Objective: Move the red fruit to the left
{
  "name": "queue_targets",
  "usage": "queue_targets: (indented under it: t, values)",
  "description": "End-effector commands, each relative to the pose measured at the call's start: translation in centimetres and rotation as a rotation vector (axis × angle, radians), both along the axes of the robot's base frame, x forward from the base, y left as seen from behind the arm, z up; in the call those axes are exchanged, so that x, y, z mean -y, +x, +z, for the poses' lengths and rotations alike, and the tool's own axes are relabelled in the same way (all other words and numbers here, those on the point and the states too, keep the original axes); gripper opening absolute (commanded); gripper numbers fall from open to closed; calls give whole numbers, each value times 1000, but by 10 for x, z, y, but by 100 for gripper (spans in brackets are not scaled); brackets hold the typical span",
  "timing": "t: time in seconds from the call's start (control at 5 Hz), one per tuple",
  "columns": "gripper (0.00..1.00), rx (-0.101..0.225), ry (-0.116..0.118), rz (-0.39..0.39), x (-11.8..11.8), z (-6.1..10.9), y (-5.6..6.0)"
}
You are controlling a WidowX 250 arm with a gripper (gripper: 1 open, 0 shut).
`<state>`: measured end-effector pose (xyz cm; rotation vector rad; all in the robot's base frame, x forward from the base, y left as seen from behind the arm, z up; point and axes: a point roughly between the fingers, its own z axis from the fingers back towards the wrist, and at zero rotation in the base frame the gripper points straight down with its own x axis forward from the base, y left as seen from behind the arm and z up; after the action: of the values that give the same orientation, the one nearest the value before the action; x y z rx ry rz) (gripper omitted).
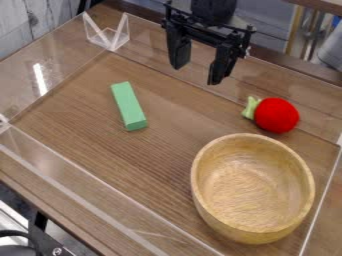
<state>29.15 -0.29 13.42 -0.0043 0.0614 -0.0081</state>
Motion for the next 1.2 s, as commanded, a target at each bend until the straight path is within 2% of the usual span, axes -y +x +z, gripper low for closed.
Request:
queue_targets:
  t: [0.0, 0.2, 0.6, 0.8, 1.0]
  values:
    - [100, -24, -8, 30, 2, -13, -5]
    - [100, -5, -24, 7, 35, -30, 4]
    - [100, 54, -43, 32, 110, -52, 37]
    - [100, 73, -39, 63, 125, -63, 49]
    - [100, 81, -29, 67, 121, -71, 59]
